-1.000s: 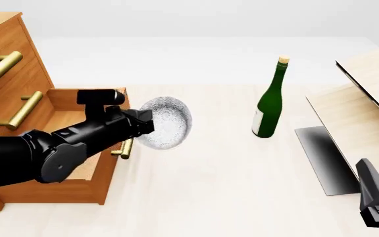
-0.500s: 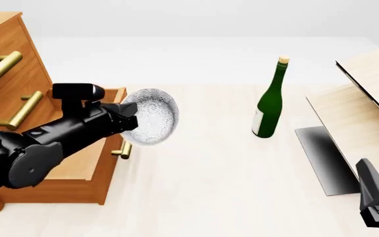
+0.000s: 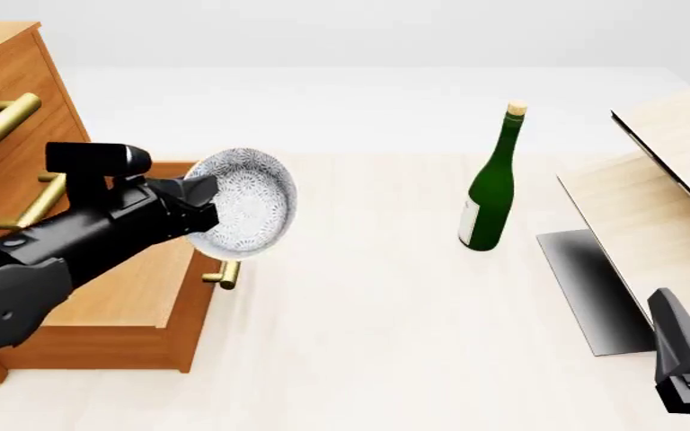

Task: Put the bowl in the bottom drawer of the cabinet and close it.

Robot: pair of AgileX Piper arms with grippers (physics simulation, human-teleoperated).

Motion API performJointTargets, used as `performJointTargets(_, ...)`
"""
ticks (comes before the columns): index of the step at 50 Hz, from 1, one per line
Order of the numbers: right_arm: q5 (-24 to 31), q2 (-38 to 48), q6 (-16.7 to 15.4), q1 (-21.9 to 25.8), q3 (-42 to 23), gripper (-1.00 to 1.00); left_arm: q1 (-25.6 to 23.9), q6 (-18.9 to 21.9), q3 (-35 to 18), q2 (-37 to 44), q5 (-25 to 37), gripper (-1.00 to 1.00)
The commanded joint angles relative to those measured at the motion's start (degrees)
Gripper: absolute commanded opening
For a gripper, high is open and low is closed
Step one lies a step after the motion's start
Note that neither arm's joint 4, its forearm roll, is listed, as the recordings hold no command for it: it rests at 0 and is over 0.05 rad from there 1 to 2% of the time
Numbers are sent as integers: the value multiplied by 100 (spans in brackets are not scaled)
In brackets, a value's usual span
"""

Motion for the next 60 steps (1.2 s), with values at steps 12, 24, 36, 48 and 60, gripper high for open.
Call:
performJointTargets(12,0,0,-1,0,0,100,479,184,108,-516,235,-100)
performJointTargets(24,0,0,-1,0,0,100,807,276,163,-753,351,-100)
performJointTargets(36,0,0,0,-1,0,100,1188,333,266,-780,363,-100)
performJointTargets(48,0,0,0,0,0,100,1656,452,361,-859,343,-100)
performJointTargets(60,0,-1,0,1,0,100,1861,524,415,-808,263,-100)
